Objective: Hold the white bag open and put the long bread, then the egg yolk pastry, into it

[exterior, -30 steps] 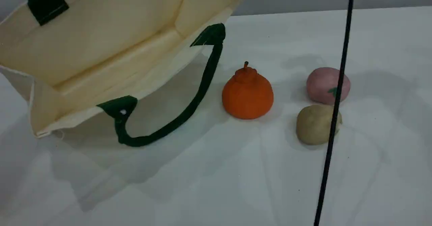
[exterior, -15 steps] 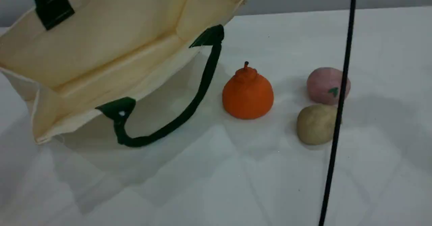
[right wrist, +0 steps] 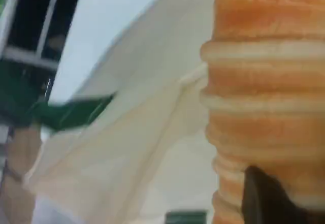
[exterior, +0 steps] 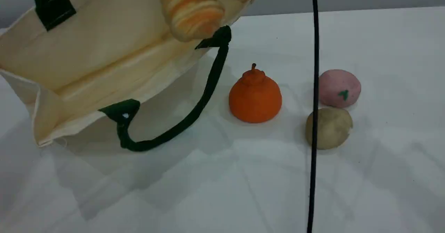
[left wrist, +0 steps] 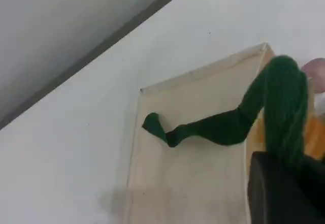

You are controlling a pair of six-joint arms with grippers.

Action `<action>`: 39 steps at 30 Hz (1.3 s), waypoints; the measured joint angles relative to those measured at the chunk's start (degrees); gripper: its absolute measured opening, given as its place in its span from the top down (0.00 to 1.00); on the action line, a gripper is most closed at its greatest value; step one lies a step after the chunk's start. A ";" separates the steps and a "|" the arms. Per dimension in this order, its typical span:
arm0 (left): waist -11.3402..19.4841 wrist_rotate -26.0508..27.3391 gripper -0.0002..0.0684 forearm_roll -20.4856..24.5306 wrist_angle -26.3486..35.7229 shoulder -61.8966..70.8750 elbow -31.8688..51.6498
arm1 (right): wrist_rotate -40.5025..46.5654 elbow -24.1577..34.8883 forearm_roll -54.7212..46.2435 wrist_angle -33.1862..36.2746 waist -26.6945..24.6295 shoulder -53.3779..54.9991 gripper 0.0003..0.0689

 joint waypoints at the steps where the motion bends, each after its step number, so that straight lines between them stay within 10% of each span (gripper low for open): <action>1: 0.00 0.06 0.86 0.00 0.00 0.00 0.00 | 0.41 0.00 0.63 0.00 0.00 1.08 0.86; 19: 0.00 0.23 0.86 0.05 0.00 -0.05 0.00 | -13.75 -0.10 29.68 -2.19 1.82 11.33 0.84; 29: 0.00 0.42 0.86 0.05 0.00 -0.05 0.00 | -15.85 -2.62 28.69 4.76 1.90 11.16 0.24; 39: 0.00 0.42 0.86 0.46 0.06 -0.05 0.00 | -4.83 -4.24 7.49 9.03 -3.10 2.98 0.23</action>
